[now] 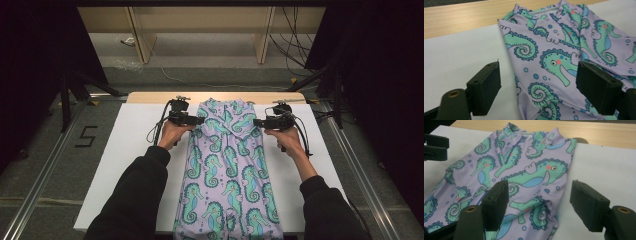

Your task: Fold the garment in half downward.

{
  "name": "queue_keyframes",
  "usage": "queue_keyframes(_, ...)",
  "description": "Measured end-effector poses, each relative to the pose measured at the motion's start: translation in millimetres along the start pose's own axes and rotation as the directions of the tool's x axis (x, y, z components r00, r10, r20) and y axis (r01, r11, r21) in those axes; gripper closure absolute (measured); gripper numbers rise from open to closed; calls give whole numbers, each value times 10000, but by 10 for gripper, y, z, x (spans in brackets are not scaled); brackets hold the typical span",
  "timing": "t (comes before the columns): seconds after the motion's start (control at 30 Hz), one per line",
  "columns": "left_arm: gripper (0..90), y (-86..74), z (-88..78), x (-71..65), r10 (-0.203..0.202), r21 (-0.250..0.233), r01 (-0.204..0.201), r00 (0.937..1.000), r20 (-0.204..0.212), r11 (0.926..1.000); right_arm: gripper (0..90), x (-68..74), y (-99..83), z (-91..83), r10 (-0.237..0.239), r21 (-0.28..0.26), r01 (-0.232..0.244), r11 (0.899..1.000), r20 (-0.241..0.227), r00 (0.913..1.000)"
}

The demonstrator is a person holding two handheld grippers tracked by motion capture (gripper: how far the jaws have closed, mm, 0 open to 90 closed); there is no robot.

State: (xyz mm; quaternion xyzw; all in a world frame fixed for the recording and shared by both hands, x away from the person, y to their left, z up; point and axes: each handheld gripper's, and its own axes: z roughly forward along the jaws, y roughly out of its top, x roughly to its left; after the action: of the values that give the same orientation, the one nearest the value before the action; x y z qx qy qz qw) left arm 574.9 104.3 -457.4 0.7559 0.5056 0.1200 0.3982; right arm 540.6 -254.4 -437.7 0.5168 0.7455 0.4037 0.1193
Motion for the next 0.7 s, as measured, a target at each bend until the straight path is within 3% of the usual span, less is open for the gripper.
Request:
queue_keyframes(0.23,258,55,127,67,-133,501,145,9996,-252,9986,324,-14,44,28,-46,141,44,9999,129,9999)
queue_keyframes(0.33,281,71,164,75,-244,505,252,9996,-164,9984,324,-24,55,34,-30,177,27,9998,188,9998)
queue_keyframes(0.53,340,81,284,90,-396,963,392,9992,26,9946,324,-26,66,56,-92,254,85,9996,272,9996)
queue_keyframes(0.7,431,69,380,98,-625,1630,639,9980,-136,9846,326,-45,71,126,-168,452,149,9989,406,9990)
